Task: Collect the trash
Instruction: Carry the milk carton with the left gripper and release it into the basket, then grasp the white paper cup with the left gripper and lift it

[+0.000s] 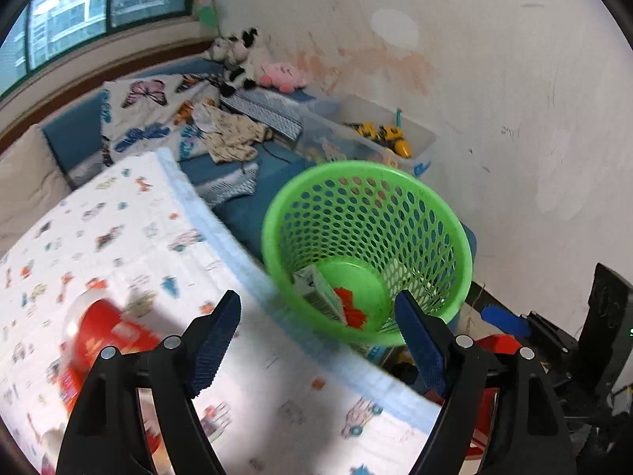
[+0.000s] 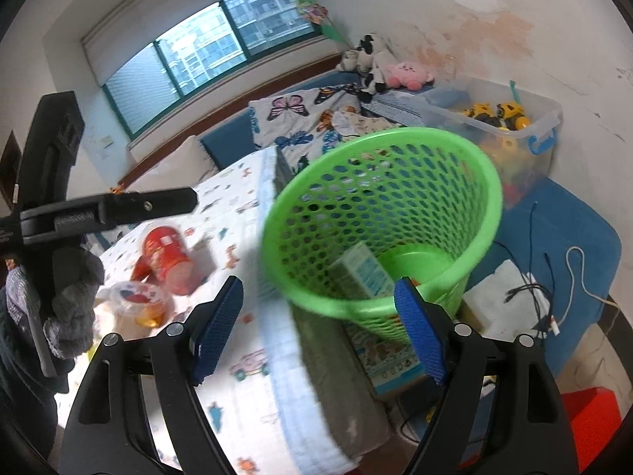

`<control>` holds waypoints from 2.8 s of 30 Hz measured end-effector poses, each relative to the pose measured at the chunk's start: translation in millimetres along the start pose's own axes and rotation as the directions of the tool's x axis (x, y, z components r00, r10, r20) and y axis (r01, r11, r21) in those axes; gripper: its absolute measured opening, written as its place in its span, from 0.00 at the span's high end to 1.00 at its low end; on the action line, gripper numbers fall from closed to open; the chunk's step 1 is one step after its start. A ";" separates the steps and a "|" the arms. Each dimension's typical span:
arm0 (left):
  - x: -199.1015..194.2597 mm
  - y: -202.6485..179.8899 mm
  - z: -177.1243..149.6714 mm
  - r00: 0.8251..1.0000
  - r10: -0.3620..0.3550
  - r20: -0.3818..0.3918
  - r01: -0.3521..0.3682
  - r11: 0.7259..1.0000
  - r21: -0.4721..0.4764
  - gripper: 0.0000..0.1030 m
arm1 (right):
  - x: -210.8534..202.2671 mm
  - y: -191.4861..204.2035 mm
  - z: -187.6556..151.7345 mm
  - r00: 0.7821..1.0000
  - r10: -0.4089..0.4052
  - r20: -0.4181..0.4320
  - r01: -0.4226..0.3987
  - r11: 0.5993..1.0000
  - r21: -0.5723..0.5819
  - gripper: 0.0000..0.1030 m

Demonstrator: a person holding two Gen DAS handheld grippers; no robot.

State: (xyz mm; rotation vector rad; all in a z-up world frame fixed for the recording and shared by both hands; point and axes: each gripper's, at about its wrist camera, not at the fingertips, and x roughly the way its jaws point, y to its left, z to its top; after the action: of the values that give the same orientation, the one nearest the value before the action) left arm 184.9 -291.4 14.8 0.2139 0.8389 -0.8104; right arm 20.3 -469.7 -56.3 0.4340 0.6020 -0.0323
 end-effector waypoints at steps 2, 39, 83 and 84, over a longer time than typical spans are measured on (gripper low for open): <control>-16.4 4.9 -9.7 1.000 0.002 0.022 -0.001 1.000 -0.016 0.25 | -1.9 11.3 -5.0 1.000 0.013 -0.003 -0.013 1.000 -0.018 0.23; -120.3 209.9 -145.4 0.995 0.096 -0.035 -0.099 0.814 -0.572 0.19 | 30.2 157.8 -43.7 0.970 0.207 -0.129 -0.233 0.943 -0.238 0.20; -122.7 192.6 -142.6 0.968 0.233 0.092 -0.125 0.767 -0.629 0.42 | 39.1 158.9 -52.1 0.957 0.246 -0.152 -0.276 0.933 -0.229 0.20; -125.5 189.8 -141.7 0.965 0.241 0.101 -0.129 0.774 -0.620 0.42 | 40.2 161.2 -52.6 0.955 0.250 -0.158 -0.282 0.931 -0.230 0.20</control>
State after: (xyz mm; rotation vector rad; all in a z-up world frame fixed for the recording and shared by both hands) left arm 188.6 -24.8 -13.4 -0.3466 0.8555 -0.3295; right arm 49.9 -298.1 -55.1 0.2693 0.6575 0.3313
